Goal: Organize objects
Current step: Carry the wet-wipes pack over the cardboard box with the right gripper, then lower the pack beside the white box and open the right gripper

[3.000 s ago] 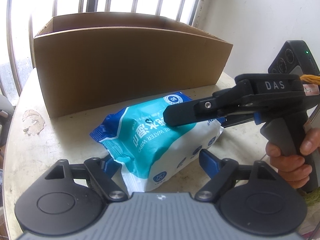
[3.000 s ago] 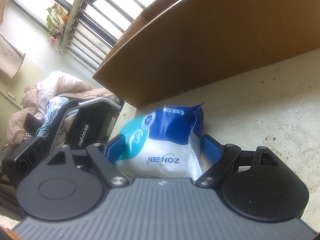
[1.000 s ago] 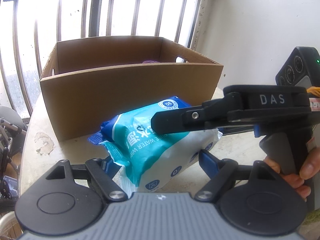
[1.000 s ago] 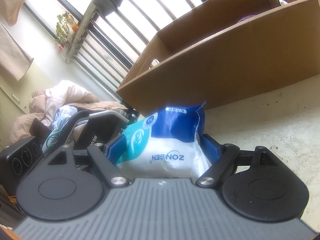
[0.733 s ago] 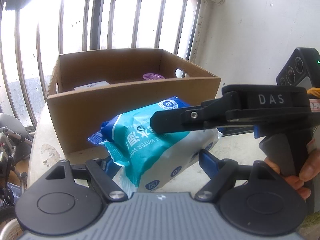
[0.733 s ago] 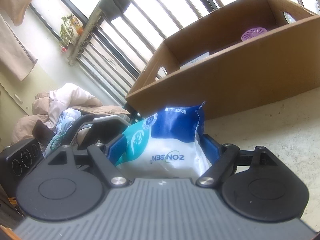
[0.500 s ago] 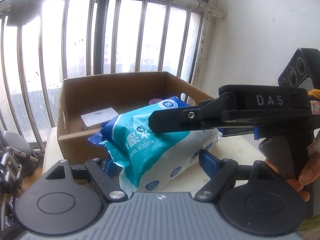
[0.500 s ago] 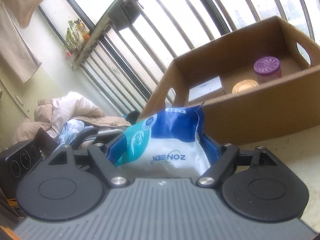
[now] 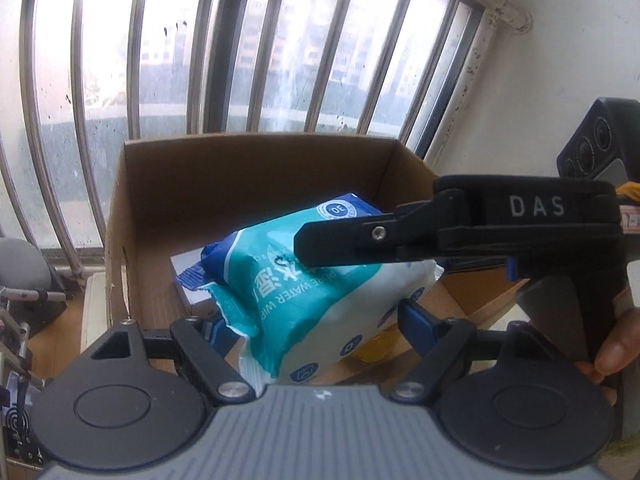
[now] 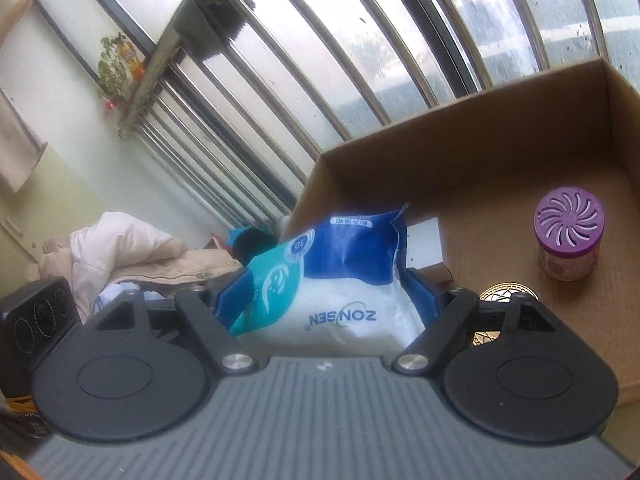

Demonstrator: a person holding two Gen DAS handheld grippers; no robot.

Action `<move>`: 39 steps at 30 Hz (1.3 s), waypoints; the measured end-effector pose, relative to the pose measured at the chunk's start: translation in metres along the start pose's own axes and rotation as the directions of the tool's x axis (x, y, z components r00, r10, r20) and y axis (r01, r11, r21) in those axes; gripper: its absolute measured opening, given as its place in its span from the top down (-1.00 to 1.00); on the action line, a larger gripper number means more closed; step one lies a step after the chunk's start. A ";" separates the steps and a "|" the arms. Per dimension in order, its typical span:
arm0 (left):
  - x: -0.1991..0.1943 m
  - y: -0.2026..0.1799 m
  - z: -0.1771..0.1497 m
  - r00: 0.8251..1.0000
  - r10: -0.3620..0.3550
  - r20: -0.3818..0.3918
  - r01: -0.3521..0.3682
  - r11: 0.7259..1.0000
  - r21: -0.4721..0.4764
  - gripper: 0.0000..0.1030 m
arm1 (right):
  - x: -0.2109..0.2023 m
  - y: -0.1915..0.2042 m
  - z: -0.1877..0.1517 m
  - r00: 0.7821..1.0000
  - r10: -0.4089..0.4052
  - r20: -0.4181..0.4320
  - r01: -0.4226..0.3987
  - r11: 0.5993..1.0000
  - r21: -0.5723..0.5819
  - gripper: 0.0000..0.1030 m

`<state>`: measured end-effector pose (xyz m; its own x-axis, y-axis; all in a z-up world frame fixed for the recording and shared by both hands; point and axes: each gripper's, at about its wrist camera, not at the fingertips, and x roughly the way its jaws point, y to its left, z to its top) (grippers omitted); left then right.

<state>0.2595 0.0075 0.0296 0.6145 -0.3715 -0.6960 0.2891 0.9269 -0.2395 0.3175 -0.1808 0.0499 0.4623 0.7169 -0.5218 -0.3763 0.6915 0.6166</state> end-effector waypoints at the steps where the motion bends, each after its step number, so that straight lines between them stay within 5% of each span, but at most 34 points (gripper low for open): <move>1: 0.008 0.004 0.004 0.999 -0.005 -0.033 0.004 1.000 -0.018 -0.62 | 0.011 -0.011 0.006 0.999 -0.002 -0.042 0.003 0.999 0.038 -0.58; 6: 0.041 0.027 0.015 0.984 -0.031 -0.175 0.013 0.995 -0.103 -0.62 | 0.058 -0.053 0.025 0.975 0.022 -0.219 0.016 0.985 0.173 -0.58; 12: 0.064 0.035 0.025 0.962 -0.032 -0.273 -0.008 0.989 -0.147 -0.62 | 0.088 -0.059 0.032 0.947 -0.003 -0.322 0.053 0.988 0.145 -0.66; 30: 0.086 0.053 0.038 0.950 -0.004 -0.313 -0.063 0.977 -0.204 -0.60 | 0.141 -0.063 0.056 0.933 -0.016 -0.360 0.056 0.993 0.102 -0.73; 39: 0.080 0.043 0.031 0.923 -0.110 -0.369 0.012 0.966 -0.258 -0.61 | 0.147 -0.073 0.056 0.891 -0.042 -0.453 0.098 0.990 0.100 -0.78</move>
<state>0.3439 0.0162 -0.0149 0.2640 -0.4250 -0.8659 0.0971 0.9049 -0.4145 0.4580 -0.1306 -0.0386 0.0639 0.6496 -0.7576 -0.2472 0.7458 0.6186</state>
